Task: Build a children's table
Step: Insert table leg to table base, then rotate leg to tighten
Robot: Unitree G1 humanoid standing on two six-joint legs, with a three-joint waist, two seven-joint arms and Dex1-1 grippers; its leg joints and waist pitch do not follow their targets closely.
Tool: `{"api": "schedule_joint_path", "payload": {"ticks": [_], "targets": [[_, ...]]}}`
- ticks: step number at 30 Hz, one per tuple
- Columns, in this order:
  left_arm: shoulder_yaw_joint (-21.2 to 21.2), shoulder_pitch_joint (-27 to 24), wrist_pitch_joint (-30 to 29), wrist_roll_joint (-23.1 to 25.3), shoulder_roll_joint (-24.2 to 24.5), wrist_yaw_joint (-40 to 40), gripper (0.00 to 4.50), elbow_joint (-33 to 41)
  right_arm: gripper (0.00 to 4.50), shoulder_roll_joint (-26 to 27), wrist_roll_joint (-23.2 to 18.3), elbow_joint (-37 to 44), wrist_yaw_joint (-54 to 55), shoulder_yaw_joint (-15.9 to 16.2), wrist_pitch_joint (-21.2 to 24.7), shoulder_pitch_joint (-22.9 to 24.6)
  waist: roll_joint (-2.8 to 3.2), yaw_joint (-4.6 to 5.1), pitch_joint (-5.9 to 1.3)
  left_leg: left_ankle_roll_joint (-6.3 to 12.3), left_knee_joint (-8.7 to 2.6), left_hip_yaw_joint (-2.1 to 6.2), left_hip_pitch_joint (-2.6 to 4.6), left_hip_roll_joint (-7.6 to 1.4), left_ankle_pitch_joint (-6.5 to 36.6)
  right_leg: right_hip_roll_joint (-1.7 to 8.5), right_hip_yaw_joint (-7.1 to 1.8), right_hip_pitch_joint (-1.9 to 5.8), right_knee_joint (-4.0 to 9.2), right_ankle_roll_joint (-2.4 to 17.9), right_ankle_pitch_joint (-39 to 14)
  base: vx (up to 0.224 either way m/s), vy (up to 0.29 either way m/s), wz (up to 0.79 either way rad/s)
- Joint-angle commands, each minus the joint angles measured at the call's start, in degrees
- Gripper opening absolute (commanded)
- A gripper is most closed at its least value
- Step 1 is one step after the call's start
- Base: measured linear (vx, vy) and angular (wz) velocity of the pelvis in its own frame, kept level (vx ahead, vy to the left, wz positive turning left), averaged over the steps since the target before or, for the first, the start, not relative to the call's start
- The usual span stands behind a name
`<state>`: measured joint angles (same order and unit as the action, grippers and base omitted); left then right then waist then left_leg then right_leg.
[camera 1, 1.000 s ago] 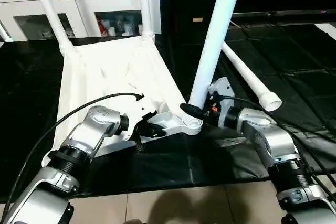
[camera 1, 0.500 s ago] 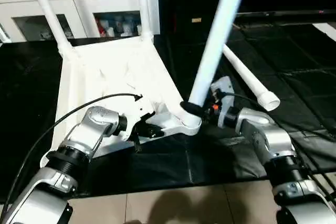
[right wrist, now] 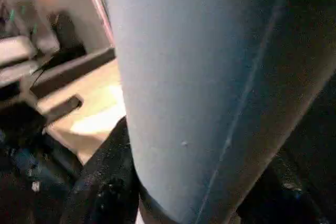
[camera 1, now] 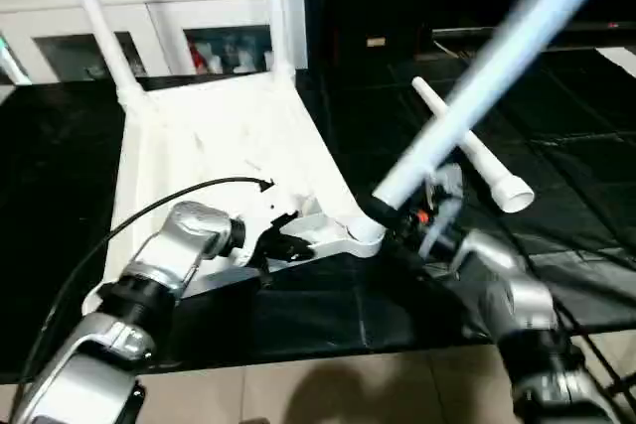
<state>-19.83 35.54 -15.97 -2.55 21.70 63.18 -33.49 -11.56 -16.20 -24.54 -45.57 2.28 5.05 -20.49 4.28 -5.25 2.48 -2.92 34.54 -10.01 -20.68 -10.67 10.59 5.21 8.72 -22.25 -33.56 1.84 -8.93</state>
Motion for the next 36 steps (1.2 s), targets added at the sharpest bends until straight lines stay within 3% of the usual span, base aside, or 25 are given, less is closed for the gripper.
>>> {"api": "schedule_joint_path", "payload": {"ticks": [1, 2, 5, 6, 7, 10, 11, 12, 13, 14, 15, 18, 22, 24, 25, 27, 29, 30, 31, 32, 33, 36], "targets": [[2.7, 2.9, 0.8, 0.8, 1.2, -3.6, 0.0, -0.7, 1.93, -1.9, 6.3, -2.5, -1.3, 5.4, 1.9, 4.4, -0.26, 0.33, -3.02, 1.09, -4.45, 1.48, 1.03, -2.54, 20.3, 4.43, -3.36, 2.02, 6.25, 3.6, -30.3, 0.0, 0.0, 0.0], [2.7, 2.9, 0.9, 0.9, 1.1, -3.6, 0.0, -0.8, 1.93, -2.2, 6.8, -2.3, -1.6, 5.7, 1.9, 4.5, -0.3, 0.47, -2.88, 1.12, -4.56, 1.52, 1.45, -2.55, 21.7, 4.48, -3.21, 1.99, 6.54, 3.4, -31.7, 0.0, 0.0, 0.0], [2.7, 2.5, 1.1, 1.0, 1.1, -3.7, 0.0, -0.6, 1.93, -3.6, 9.2, -2.3, -2.7, 8.1, 1.4, 3.5, -0.69, 0.47, -3.06, 1.36, -4.75, 1.67, 1.32, -2.65, 21.0, 4.63, -3.4, 2.28, 6.34, 3.5, -30.7, 0.0, 0.0, 0.0], [2.6, 2.3, 1.2, 1.2, 1.2, -3.7, 0.0, -0.5, 1.93, -3.8, 9.5, -2.8, -3.2, 8.7, 1.5, 2.8, -0.58, 0.44, -3.05, 1.44, -4.81, 1.67, 1.32, -2.67, 21.0, 4.64, -3.47, 2.24, 6.34, 3.6, -30.5, 0.0, 0.0, 0.0], [2.5, 2.2, 1.3, 1.4, 1.3, -3.7, 0.0, -0.5, 1.93, -3.9, 9.7, -3.2, -3.7, 9.2, 1.6, 2.2, -1.26, 0.56, -3.02, 1.72, -4.85, 1.64, 1.08, -2.67, 20.6, 4.72, -3.51, 2.36, 6.31, 3.7, -30.4, 0.0, 0.0, 0.0], [2.0, 1.7, 2.1, 2.1, 1.8, -3.3, 0.0, 0.0, 1.93, -3.7, 10.0, -4.8, -4.9, 10.4, 2.0, 0.0, -1.6, 0.61, -2.76, 1.63, -4.68, 1.59, 1.37, -2.48, 21.4, 4.93, -3.35, 2.0, 6.81, 2.7, -34.2, 0.0, 0.0, 0.0], [1.7, 1.4, 2.5, 2.1, 2.1, -2.6, 0.0, 0.4, 1.93, -3.4, 9.9, -5.8, -5.4, 10.6, 2.0, -1.3, -1.46, 0.75, -2.76, 1.37, -4.68, 1.74, 1.33, -2.43, 21.8, 4.96, -3.16, 2.11, 6.84, 2.3, -35.1, 0.0, 0.0, 0.0], [1.5, 1.2, 2.8, 2.0, 2.3, -2.0, 0.0, 0.8, 1.93, -3.2, 9.9, -6.5, -5.6, 10.7, 1.9, -2.1, -3.13, 1.02, -2.72, 1.57, -4.76, 1.61, 1.14, -2.5, 21.5, 4.88, -3.13, 2.15, 7.12, 1.8, -35.6, 0.0, 0.0, 0.0], [0.8, 1.0, 3.3, 2.3, 2.9, -0.9, 0.0, 1.3, 1.93, -2.8, 9.8, -7.3, -6.3, 10.7, 1.9, -3.3, -2.15, 0.75, -2.61, 1.24, -4.64, 1.76, 1.52, -2.44, 22.0, 5.11, -3.12, 1.83, 7.11, 1.4, -37.1, 0.0, 0.0, 0.0], [0.4, 1.0, 3.7, 2.6, 3.3, -0.2, 0.0, 1.6, 1.93, -2.6, 9.6, -7.9, -6.8, 10.7, 2.1, -4.0, -2.5, 0.93, -2.66, 0.97, -4.66, 1.85, 1.61, -2.57, 22.5, 5.18, -3.05, 1.78, 7.24, 1.3, -37.4, 0.0, 0.0, 0.0], [0.2, 1.0, 3.9, 2.7, 3.4, 0.0, 0.0, 1.6, 1.93, -2.6, 9.5, -8.1, -7.0, 10.7, 2.0, -4.3, -2.35, 0.93, -2.62, 0.72, -4.83, 1.98, 1.52, -2.68, 22.9, 5.16, -3.04, 1.89, 7.21, 1.3, -37.0, 0.0, 0.0, 0.0], [-1.6, 2.0, 6.1, 3.9, 4.2, 2.8, 0.0, 1.6, 1.93, -2.3, 9.2, -10.3, -10.6, 11.4, 1.6, -6.1, -3.2, 1.25, -2.61, 0.07, -5.29, 2.23, 1.42, -3.04, 24.7, 5.27, -3.37, 1.95, 6.81, 2.1, -35.1, 0.0, 0.0, 0.0], [-3.1, 4.4, 8.1, 5.5, 4.0, 4.4, 0.0, -0.1, 1.93, -2.9, 9.4, -9.8, -14.6, 13.4, 1.2, -5.6, -3.08, 0.78, -2.66, -0.2, -5.55, 2.01, 1.59, -3.33, 24.5, 5.25, -4.07, 1.78, 6.39, 3.9, -31.9, 0.0, 0.0, 0.0], [-3.7, 5.3, 8.6, 5.7, 3.8, 5.1, 0.0, -0.8, 1.93, -2.9, 8.9, -9.5, -16.0, 13.9, 1.4, -5.2, -2.85, 0.19, -2.95, -0.37, -5.63, 1.93, 1.49, -3.38, 23.0, 5.25, -4.35, 2.05, 5.94, 5.1, -28.8, 0.0, 0.0, 0.0], [-4.2, 6.0, 8.9, 5.8, 3.6, 6.0, 0.0, -1.2, 1.93, -2.9, 8.7, -9.2, -16.9, 14.2, 1.4, -4.9, -2.64, 0.09, -2.98, -0.4, -5.64, 1.92, 1.47, -3.39, 22.7, 5.28, -4.42, 2.09, 5.84, 5.5, -27.9, 0.0, 0.0, 0.0], [-4.4, 6.4, 9.1, 5.8, 3.5, 6.5, 0.0, -1.5, 1.93, -3.0, 8.7, -9.0, -17.7, 14.5, 1.4, -4.7, -2.81, -0.05, -3.17, -0.3, -5.63, 1.77, 1.22, -3.36, 21.3, 5.24, -4.52, 2.4, 5.49, 6.6, -24.9, 0.0, 0.0, 0.0], [-4.9, 6.9, 9.8, 6.2, 3.6, 7.3, 0.0, -2.0, 1.93, -3.1, 9.0, -8.8, -18.6, 14.9, 1.1, -4.4, -2.33, -0.3, -3.35, -0.24, -5.65, 1.66, 1.18, -3.49, 19.8, 5.07, -4.56, 2.56, 5.03, 8.3, -20.6, 0.0, 0.0, 0.0], [-4.9, 7.2, 10.2, 6.6, 3.5, 7.6, 0.0, -2.5, 1.93, -3.1, 9.2, -8.9, -18.9, 14.9, 0.9, -4.3, -2.37, -0.35, -3.42, 0.0, -5.6, 1.59, 0.94, -3.4, 18.8, 5.05, -4.57, 2.8, 4.78, 8.9, -18.9, 0.0, 0.0, 0.0], [-5.2, 7.8, 10.7, 7.2, 3.4, 8.1, 0.0, -3.5, 1.93, -3.0, 9.4, -9.0, -19.3, 15.0, 0.7, -4.2, -2.06, -0.48, -3.48, -0.02, -5.56, 1.63, 0.96, -3.42, 18.5, 5.1, -4.55, 2.86, 4.58, 9.2, -18.2, 0.0, 0.0, 0.0], [-5.2, 7.8, 10.7, 7.2, 3.4, 8.1, 0.0, -3.5, 1.93, -3.0, 9.4, -9.0, -19.3, 15.0, 0.7, -4.2, -2.27, -0.53, -3.53, 0.24, -5.49, 1.51, 0.96, -3.39, 17.8, 5.1, -4.56, 2.94, 4.57, 9.5, -17.5, 0.0, 0.0, 0.0], [-5.3, 8.4, 10.9, 7.5, 3.2, 7.9, 0.0, -4.6, 1.93, -2.9, 9.5, -9.0, -19.3, 14.8, 0.7, -4.1, -2.02, -0.61, -3.55, 0.26, -5.52, 1.59, 0.89, -3.42, 17.5, 5.13, -4.54, 3.04, 4.42, 9.7, -17.1, 0.0, 0.0, 0.0], [-5.3, 9.3, 11.0, 8.1, 2.8, 6.8, 0.0, -7.0, 1.93, -2.6, 9.4, -9.2, -18.9, 14.3, 0.7, -4.2, -2.01, -0.63, -3.47, 0.42, -5.52, 1.51, 1.04, -3.36, 18.2, 5.06, -4.4, 3.01, 4.8, 9.2, -19.3, 0.0, 0.0, 0.0]]}}
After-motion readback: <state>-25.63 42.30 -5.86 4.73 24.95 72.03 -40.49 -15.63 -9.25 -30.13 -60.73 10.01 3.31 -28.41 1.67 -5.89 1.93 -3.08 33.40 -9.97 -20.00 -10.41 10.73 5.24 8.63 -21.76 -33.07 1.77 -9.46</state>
